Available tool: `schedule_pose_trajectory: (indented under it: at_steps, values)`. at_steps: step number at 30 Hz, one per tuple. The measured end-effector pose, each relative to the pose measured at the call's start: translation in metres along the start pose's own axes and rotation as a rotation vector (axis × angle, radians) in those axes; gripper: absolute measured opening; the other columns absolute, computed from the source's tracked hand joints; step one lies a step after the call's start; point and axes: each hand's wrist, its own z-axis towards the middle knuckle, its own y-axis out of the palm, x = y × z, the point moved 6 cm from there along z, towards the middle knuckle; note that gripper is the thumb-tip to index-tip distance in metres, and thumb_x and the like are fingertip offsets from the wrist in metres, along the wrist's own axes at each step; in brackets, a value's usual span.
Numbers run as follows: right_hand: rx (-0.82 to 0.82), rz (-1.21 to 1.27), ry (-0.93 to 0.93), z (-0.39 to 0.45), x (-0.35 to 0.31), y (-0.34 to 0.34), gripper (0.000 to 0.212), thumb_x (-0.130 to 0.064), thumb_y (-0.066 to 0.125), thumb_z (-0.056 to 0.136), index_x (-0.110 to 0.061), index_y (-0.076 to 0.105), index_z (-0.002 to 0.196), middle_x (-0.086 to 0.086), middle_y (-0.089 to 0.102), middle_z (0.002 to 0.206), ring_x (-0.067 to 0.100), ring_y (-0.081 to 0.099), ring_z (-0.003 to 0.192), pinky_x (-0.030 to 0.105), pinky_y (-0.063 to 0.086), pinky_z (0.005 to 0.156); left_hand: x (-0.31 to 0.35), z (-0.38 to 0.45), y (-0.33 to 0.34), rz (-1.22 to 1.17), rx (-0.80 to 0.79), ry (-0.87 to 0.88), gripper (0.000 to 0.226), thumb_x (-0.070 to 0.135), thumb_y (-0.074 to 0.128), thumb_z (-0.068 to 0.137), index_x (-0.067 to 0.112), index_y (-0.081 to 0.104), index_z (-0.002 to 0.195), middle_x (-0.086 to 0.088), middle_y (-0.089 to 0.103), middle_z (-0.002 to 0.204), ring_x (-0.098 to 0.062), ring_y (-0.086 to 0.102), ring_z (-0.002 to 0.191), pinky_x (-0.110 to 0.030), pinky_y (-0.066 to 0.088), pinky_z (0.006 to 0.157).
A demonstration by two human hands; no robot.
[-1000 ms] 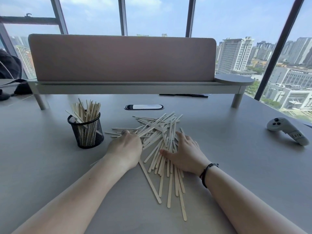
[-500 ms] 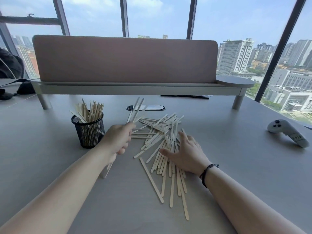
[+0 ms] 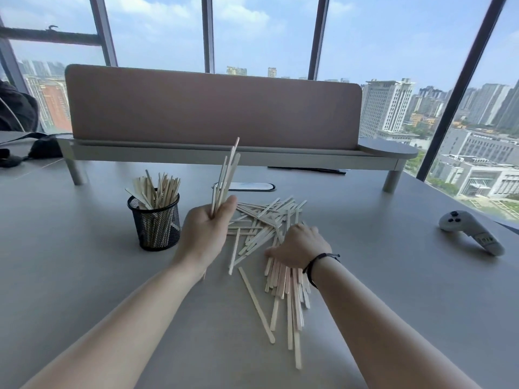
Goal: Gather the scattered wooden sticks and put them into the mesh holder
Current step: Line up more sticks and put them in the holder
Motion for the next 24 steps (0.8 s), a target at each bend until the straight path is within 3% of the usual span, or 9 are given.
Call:
schedule_pose_trajectory:
  at_steps: [2, 5, 11, 14, 17, 24]
  values:
    - [-0.016, 0.009, -0.045, 0.003, -0.006, -0.005, 0.032, -0.037, 0.066, 0.078, -0.015, 0.045, 0.068, 0.006, 0.056, 0.090, 0.028, 0.053, 0.096, 0.031, 0.046, 0.072, -0.001, -0.001, 0.001, -0.036, 0.027, -0.004, 0.066, 0.067, 0.059, 0.083, 0.024, 0.026, 0.046, -0.004, 0.023, 0.048, -0.017, 0.021, 0.042, -0.033, 0.018, 0.051]
    - [-0.020, 0.046, -0.021, 0.009, -0.009, -0.013, 0.021, -0.022, 0.064, 0.076, -0.015, 0.047, 0.064, 0.001, 0.054, 0.070, 0.024, 0.058, 0.074, 0.029, 0.048, 0.062, -0.003, -0.004, 0.003, -0.099, 0.033, -0.008, 0.064, 0.062, 0.061, 0.083, 0.024, 0.026, 0.045, 0.001, 0.023, 0.042, -0.016, 0.020, 0.034, -0.023, 0.020, 0.048]
    - [-0.103, 0.048, 0.032, 0.015, -0.013, -0.019, 0.021, -0.023, 0.068, 0.076, -0.013, 0.051, 0.070, 0.006, 0.064, 0.078, 0.029, 0.072, 0.083, 0.040, 0.061, 0.076, -0.015, -0.009, 0.011, -0.121, 0.005, -0.041, 0.060, 0.056, 0.061, 0.086, 0.025, 0.027, 0.047, 0.003, 0.023, 0.045, -0.017, 0.019, 0.039, -0.029, 0.017, 0.050]
    - [-0.146, 0.187, 0.104, 0.017, -0.007, -0.015, 0.019, -0.015, 0.068, 0.082, -0.007, 0.052, 0.075, 0.012, 0.067, 0.068, 0.030, 0.073, 0.067, 0.045, 0.063, 0.071, -0.015, -0.011, 0.013, -0.104, -0.010, -0.043, 0.059, 0.057, 0.060, 0.086, 0.026, 0.027, 0.049, 0.002, 0.024, 0.046, -0.018, 0.019, 0.041, -0.034, 0.017, 0.051]
    - [-0.162, 0.329, 0.160, 0.021, 0.001, -0.009, 0.014, -0.004, 0.067, 0.082, -0.003, 0.055, 0.075, 0.013, 0.059, 0.056, 0.027, 0.062, 0.048, 0.046, 0.063, 0.065, -0.016, -0.011, 0.013, -0.115, -0.007, -0.060, 0.058, 0.057, 0.060, 0.086, 0.026, 0.027, 0.049, 0.003, 0.024, 0.047, -0.017, 0.019, 0.042, -0.033, 0.017, 0.051]
    - [-0.077, 0.564, 0.189, 0.026, 0.022, -0.002, 0.006, 0.002, 0.058, 0.077, 0.000, 0.055, 0.072, 0.017, 0.061, 0.060, 0.029, 0.063, 0.048, 0.040, 0.061, 0.059, -0.018, -0.011, 0.013, -0.107, -0.039, -0.066, 0.058, 0.055, 0.057, 0.090, 0.027, 0.025, 0.051, 0.004, 0.022, 0.047, -0.016, 0.018, 0.042, -0.030, 0.015, 0.049]
